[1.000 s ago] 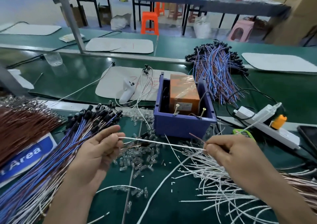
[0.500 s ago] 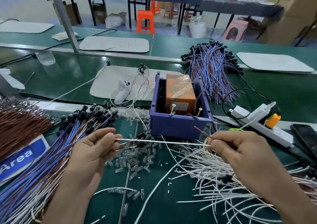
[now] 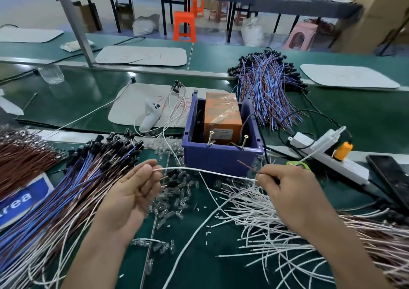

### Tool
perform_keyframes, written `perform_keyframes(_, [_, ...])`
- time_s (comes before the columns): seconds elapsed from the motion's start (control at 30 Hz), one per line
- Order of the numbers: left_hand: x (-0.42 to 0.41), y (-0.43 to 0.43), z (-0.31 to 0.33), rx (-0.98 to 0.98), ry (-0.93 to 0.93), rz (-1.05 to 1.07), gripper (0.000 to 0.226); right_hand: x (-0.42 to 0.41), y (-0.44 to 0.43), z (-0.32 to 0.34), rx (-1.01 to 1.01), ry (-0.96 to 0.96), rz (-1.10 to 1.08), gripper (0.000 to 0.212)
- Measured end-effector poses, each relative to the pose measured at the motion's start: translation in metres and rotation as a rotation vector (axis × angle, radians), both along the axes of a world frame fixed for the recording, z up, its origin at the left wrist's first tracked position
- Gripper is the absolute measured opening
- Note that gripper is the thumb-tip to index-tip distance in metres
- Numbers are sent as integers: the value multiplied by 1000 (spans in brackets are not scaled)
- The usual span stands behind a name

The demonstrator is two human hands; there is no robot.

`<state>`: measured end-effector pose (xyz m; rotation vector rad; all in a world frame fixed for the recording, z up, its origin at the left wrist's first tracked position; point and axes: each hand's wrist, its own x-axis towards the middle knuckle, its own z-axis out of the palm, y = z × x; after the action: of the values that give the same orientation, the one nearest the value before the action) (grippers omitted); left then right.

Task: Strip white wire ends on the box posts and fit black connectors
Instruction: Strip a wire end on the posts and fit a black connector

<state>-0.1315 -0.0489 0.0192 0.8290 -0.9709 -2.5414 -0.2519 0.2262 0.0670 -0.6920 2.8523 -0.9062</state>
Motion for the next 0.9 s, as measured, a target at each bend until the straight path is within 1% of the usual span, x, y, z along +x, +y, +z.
perform_keyframes(0.03, [0,2,1,97,58,-5,17,-1,-2,-2,-22,1,7,24])
perform_keyframes(0.07, [1,6,1,173,113,-18,29,-1,-4,-3,-43,0,16,23])
perform_keyframes(0.1, [1,9,0,214,150,-23,48,-1,-6,-5,-56,-2,26,23])
perform_keyframes(0.13, [0,12,-1,229,168,-24,59,-1,-8,-7,-62,-5,36,23])
perform_keyframes(0.17, [-2,17,1,212,164,-27,52,-1,-10,-9,-66,-9,44,23])
perform_keyframes(0.23, [-10,29,2,150,155,-22,18,1,-11,-13,-70,-16,59,22])
perform_keyframes(0.33, [-16,40,5,-43,130,-14,20,4,-10,-19,-75,0,82,19])
perform_keyframes(0.43, [-9,43,19,-247,98,-56,22,4,-4,-18,-166,-37,93,16])
perform_keyframes(0.5, [-5,42,23,-377,45,-66,26,1,-1,-13,-298,-52,65,18])
perform_keyframes(0.57, [-5,44,24,-557,-73,-89,27,-2,0,-6,-525,-49,4,19])
perform_keyframes(0.6, [-6,45,21,-636,-137,-101,29,-3,0,-2,-612,-53,-15,18])
perform_keyframes(0.63, [-9,48,20,-694,-199,-113,33,-4,-1,1,-646,-49,-10,17])
perform_keyframes(0.67, [-12,51,17,-742,-244,-120,36,-5,-2,4,-623,-37,9,17])
perform_keyframes(0.77, [-20,59,13,-905,-332,-80,35,-10,-5,5,-410,20,22,18])
perform_keyframes(0.83, [-27,63,15,-927,-341,4,28,-11,-6,9,-304,72,17,23])
perform_keyframes(0.9, [-34,66,18,-895,-339,61,21,-12,-8,12,-278,96,39,18])
